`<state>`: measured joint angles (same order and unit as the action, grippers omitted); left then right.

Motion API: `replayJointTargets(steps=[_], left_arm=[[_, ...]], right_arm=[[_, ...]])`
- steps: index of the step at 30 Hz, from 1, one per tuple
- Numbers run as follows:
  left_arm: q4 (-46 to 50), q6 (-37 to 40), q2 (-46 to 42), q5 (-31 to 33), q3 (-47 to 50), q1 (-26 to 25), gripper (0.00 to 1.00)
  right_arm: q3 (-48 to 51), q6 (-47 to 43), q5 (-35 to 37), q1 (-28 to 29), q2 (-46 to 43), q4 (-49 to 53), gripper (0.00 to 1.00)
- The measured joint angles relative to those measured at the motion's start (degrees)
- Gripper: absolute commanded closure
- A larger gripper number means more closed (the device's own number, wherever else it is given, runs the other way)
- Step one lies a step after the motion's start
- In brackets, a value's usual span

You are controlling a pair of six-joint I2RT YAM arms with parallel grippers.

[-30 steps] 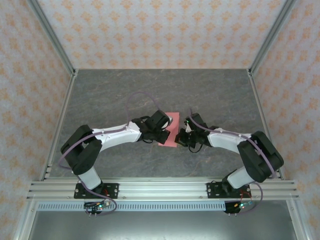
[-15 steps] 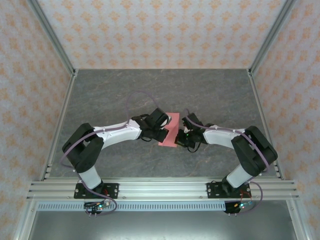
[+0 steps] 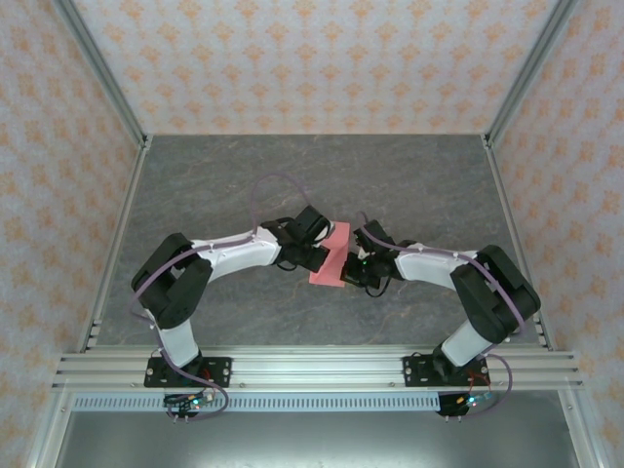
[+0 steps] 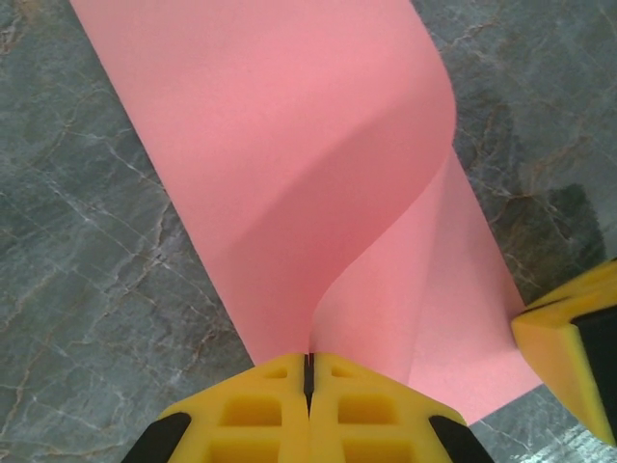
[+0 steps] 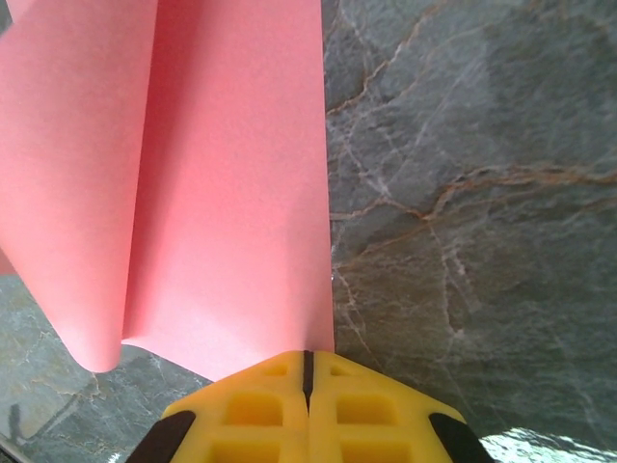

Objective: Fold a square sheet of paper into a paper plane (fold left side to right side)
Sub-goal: Fold the triangle a second time at the center of the table.

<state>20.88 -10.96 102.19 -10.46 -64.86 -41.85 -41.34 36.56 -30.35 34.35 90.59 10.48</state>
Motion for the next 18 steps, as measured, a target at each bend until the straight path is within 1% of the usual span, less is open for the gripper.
replayJointTargets(steps=[9, 18], left_arm=[[0.9, 1.0, 2.8, 0.4, -1.9, 0.3, 1.0], [1.3, 1.7, 3.4, 0.4, -3.0, 0.4, 1.0]], right_arm=[[-0.7, -0.7, 0.2, 0.0, 0.3, 0.9, 1.0], [-0.7, -0.8, 0.2, 0.0, 0.3, 1.0, 1.0]])
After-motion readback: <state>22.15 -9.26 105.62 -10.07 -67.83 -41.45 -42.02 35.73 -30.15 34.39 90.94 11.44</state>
